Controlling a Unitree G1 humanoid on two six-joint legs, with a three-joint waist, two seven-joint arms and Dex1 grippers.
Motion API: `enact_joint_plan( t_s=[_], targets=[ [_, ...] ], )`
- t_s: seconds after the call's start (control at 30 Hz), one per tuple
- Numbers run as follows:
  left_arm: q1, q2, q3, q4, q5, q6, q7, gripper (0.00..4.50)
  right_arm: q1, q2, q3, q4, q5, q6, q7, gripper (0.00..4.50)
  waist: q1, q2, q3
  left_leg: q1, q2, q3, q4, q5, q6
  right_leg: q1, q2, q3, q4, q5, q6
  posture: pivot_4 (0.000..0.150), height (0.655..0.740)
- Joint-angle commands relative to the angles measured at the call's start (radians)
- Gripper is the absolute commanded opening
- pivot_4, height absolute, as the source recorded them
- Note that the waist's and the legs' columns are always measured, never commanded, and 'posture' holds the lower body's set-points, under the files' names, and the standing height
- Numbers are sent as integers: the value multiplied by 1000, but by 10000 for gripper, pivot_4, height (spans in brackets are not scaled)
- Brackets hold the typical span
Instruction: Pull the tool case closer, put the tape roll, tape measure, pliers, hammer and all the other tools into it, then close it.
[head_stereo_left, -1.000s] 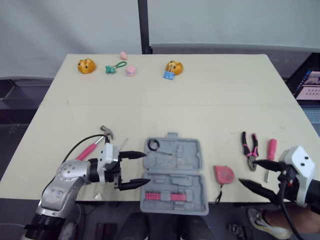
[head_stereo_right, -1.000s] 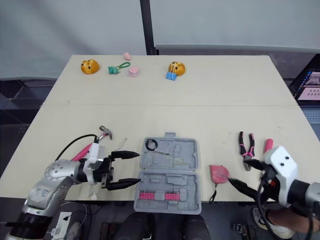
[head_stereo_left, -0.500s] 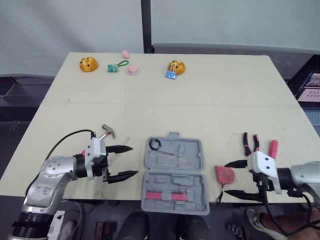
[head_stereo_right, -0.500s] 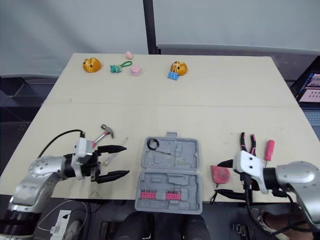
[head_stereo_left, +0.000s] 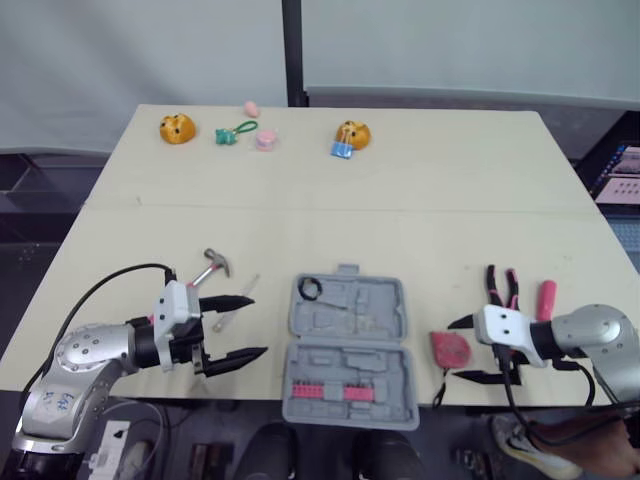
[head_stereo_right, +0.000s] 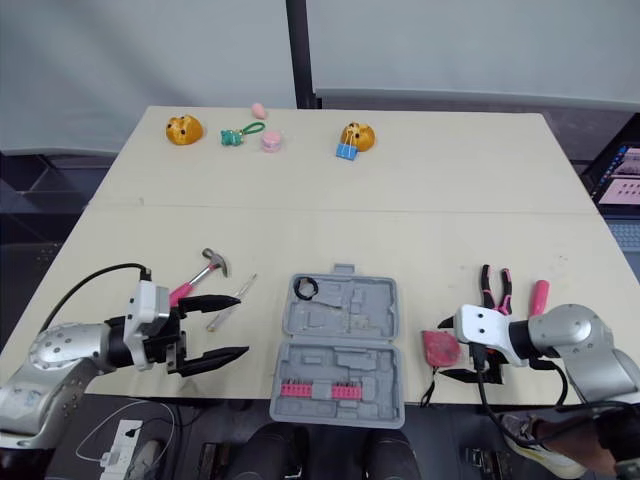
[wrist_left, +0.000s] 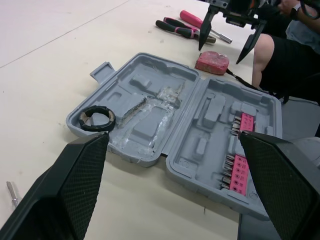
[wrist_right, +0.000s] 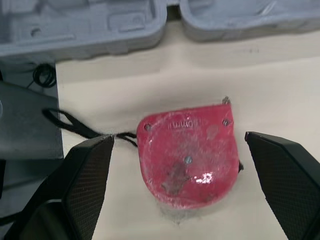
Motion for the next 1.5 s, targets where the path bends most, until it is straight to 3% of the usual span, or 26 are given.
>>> enact_joint_plan(
  t_s=[0.03,0.47,0.8,1.5],
  targets=[
    [4,5,18,-36,-19,2,10,45000,-21,-6,0,13,-8,-2,-8,44463,0,0,0,0,0,0,0,0,0,0,0,0,0,0,0,1500,6677],
    [35,8,29,-29,-22,-14,-8,45000,-18,23,19,55,-32,-15,-32,44463,0,0,0,0,0,0,1,0,0,0,0,0,1,0,0,1500,6677],
    [68,58,42,-25,-59,-25,-126,45000,-35,31,22,92,-36,-29,-35,44463,-1,0,0,0,0,0,1,0,0,0,0,0,1,0,0,1500,6677],
    [80,45,43,20,-45,-188,-215,45000,-47,60,20,105,-35,29,-57,44463,-1,0,0,0,0,0,1,0,0,-1,0,0,2,0,0,1500,6677]
  ],
)
